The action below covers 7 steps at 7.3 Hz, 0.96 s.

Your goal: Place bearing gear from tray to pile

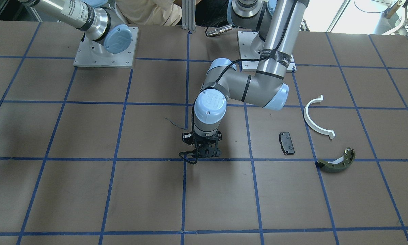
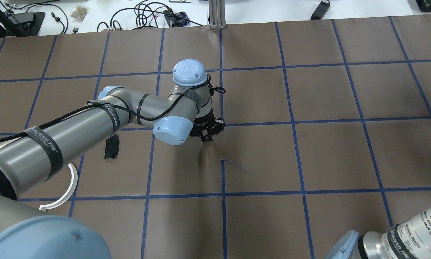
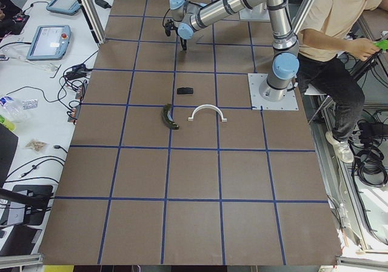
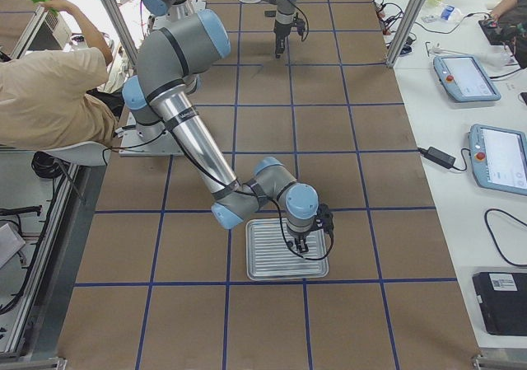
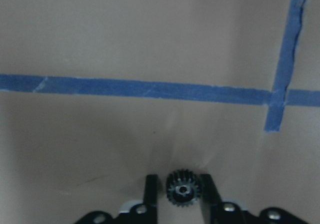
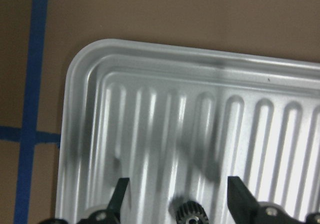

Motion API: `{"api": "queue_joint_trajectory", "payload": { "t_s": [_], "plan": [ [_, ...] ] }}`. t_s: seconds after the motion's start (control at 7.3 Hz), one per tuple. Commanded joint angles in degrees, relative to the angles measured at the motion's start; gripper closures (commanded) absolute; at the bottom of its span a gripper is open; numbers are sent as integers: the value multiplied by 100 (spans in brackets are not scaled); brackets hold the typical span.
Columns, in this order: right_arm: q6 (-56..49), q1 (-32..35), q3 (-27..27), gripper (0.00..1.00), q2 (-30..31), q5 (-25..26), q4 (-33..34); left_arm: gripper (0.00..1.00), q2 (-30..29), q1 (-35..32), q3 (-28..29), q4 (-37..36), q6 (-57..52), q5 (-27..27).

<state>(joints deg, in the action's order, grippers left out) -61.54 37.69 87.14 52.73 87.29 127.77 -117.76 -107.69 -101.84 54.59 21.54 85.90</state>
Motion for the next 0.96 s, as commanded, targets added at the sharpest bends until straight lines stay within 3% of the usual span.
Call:
{"api": "queue_joint_trajectory", "payload": {
  "t_s": [0.0, 0.82],
  "plan": [
    [20, -15, 5, 35, -8, 42, 12, 100, 191, 447, 16, -72, -324, -20],
    [46, -24, 14, 50, -8, 315, -15, 100, 823, 2091, -238, 718, -2792, 128]
  ]
}}
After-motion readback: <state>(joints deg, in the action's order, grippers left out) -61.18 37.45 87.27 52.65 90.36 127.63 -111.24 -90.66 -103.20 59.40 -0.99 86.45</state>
